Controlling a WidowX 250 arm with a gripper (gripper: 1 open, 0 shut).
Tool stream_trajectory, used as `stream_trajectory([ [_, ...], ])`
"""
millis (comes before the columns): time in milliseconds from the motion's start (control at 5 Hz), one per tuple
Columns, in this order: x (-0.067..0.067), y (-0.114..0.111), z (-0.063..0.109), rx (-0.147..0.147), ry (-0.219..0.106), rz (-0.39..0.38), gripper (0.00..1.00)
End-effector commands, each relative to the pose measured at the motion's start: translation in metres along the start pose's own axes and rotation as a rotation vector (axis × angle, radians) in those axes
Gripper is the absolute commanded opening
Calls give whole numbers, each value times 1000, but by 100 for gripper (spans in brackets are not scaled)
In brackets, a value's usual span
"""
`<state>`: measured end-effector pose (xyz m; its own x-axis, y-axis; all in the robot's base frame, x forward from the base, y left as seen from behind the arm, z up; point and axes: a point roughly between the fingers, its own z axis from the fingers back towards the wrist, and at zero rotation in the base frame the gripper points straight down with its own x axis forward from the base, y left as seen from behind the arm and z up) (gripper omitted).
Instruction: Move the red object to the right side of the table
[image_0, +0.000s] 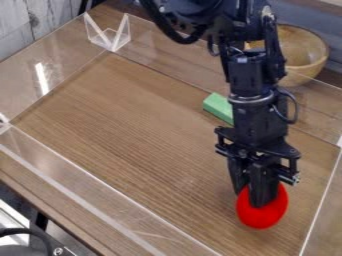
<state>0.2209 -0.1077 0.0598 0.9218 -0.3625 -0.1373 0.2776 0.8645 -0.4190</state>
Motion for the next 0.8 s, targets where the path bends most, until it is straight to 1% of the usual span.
stream_trajectory([
  [0, 2, -5, 16, 1, -60, -20, 100],
  [200, 1, -4, 20, -4, -69, -12, 100],
  [400, 1, -1, 29, -1, -91, 0, 100],
  [600, 2, 5, 45, 8, -132, 25, 100],
])
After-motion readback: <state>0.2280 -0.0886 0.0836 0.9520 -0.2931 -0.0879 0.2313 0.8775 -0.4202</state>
